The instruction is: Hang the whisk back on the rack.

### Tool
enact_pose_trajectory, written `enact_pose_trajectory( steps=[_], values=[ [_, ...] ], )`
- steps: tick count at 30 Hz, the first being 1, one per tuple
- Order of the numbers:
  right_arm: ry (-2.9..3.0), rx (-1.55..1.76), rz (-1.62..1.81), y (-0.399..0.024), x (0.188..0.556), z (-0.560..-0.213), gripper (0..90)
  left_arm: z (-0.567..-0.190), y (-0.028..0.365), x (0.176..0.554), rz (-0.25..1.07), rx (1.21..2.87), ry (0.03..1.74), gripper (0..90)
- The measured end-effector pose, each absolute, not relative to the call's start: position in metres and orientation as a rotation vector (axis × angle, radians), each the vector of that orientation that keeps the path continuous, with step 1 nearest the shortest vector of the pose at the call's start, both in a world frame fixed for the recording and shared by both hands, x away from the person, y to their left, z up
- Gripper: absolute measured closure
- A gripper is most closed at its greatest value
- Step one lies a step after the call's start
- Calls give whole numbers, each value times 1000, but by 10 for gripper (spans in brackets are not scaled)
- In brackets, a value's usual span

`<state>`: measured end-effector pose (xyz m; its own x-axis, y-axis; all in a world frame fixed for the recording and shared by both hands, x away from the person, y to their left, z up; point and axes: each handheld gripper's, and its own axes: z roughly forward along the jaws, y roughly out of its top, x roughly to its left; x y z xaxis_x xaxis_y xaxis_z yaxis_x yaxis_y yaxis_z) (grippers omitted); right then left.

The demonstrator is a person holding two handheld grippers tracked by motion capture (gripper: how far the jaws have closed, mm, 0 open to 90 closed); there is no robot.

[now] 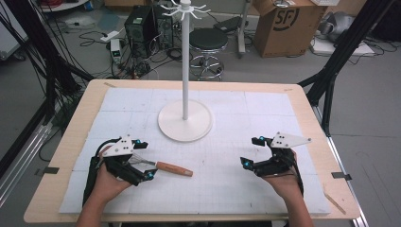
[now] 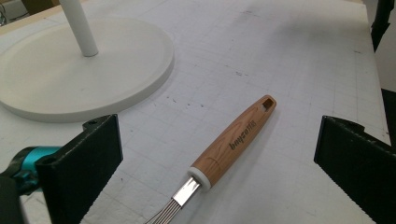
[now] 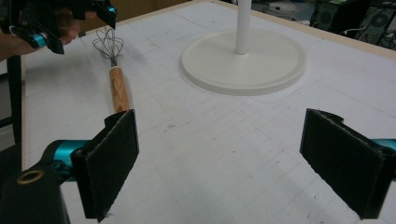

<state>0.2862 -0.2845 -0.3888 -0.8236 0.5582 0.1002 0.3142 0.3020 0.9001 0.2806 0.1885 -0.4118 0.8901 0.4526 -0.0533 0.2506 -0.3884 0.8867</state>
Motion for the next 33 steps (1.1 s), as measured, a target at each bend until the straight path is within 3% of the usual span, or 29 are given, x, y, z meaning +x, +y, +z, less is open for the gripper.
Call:
enact_pose_trajectory(
  steps=[8,28,33],
  values=[
    [2334,794,1532,-286,286,-388,109,-405,176,289,235,2076,513,16],
    [2377,782,1507,-280,287,-391,110,-412,132,310,213,2525,439,17],
    [2394,784,1500,-277,287,-392,110,-412,123,315,170,2627,405,96]
  ],
)
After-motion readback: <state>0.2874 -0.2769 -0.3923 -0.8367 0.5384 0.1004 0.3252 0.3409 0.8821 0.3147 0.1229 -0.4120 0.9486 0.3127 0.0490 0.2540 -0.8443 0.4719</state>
